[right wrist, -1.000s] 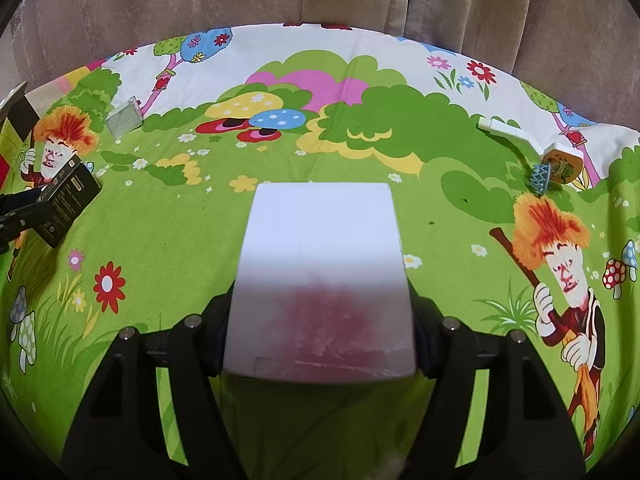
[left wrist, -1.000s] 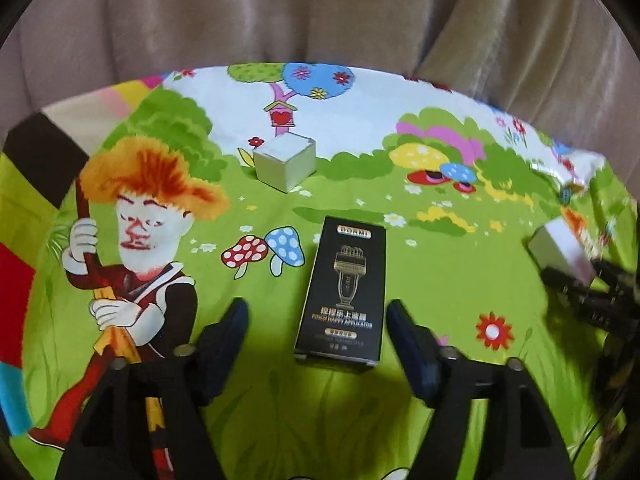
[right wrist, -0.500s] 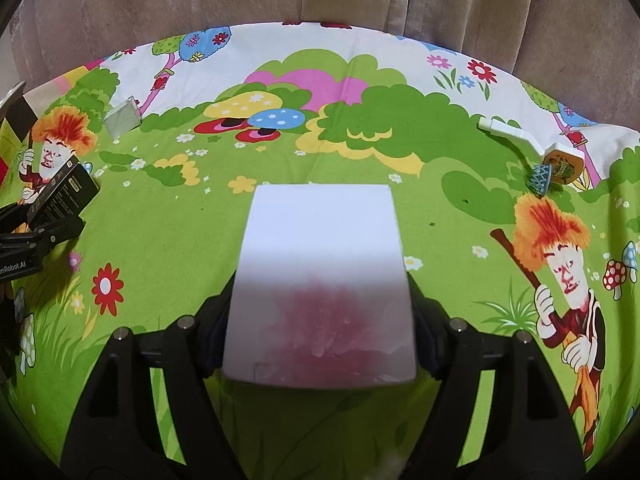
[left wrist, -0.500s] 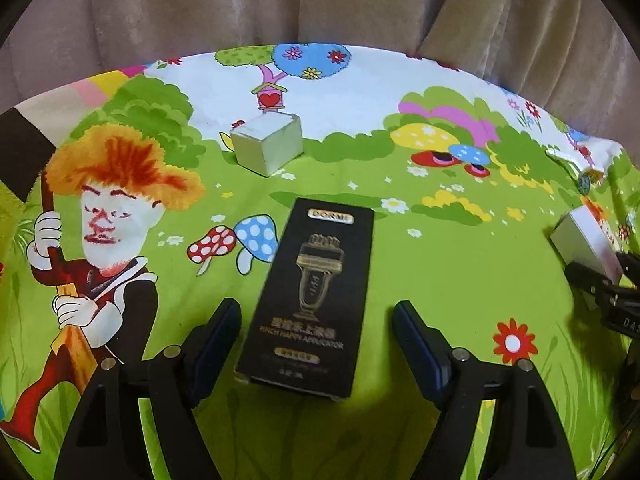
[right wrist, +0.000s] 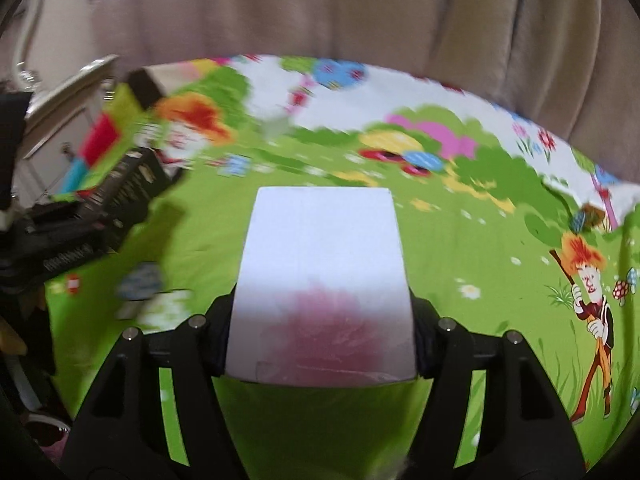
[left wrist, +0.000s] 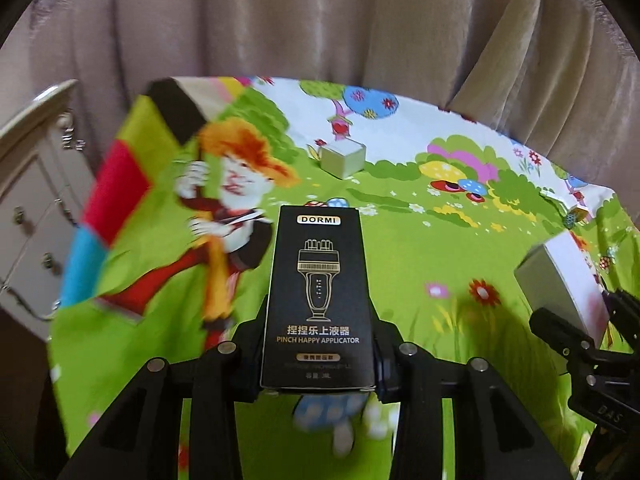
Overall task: Organize rigid objects
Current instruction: 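Lift both held boxes and carry them over the storage box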
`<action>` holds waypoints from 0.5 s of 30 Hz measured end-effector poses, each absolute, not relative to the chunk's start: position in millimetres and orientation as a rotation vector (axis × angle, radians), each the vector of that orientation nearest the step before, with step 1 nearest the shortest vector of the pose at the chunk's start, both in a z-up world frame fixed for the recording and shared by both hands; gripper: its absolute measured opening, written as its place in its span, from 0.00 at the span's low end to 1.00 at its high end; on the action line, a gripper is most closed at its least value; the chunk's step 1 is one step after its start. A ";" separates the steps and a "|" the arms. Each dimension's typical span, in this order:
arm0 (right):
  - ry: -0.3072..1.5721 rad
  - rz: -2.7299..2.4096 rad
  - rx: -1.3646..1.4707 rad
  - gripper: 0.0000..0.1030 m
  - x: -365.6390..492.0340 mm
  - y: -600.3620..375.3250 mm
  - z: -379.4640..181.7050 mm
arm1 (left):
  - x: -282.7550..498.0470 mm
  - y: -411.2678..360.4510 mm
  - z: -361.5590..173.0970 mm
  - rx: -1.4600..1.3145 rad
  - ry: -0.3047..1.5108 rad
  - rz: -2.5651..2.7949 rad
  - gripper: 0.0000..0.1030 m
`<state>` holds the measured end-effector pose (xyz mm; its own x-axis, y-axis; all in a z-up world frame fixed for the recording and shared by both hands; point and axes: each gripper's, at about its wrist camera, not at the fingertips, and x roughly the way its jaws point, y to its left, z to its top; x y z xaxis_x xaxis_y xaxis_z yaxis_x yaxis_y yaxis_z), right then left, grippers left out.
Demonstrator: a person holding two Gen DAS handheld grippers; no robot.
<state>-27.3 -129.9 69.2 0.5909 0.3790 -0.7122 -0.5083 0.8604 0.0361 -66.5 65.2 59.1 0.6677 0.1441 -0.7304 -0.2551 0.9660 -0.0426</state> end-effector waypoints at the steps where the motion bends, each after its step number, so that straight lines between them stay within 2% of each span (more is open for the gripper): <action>1: 0.771 0.531 -0.175 0.67 -38.8 -127.1 76.1 | -77.3 64.6 63.6 -0.146 0.799 0.225 0.39; 15: 0.503 0.514 -0.250 0.67 -182.1 -151.4 178.0 | -174.4 9.5 147.6 -0.091 0.596 0.104 0.39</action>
<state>-182.1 -151.4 178.0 0.7537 0.4055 -0.5172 -0.5255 0.8444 -0.1038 -174.4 9.5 147.6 0.8228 0.0711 -0.5638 -0.1238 0.9908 -0.0556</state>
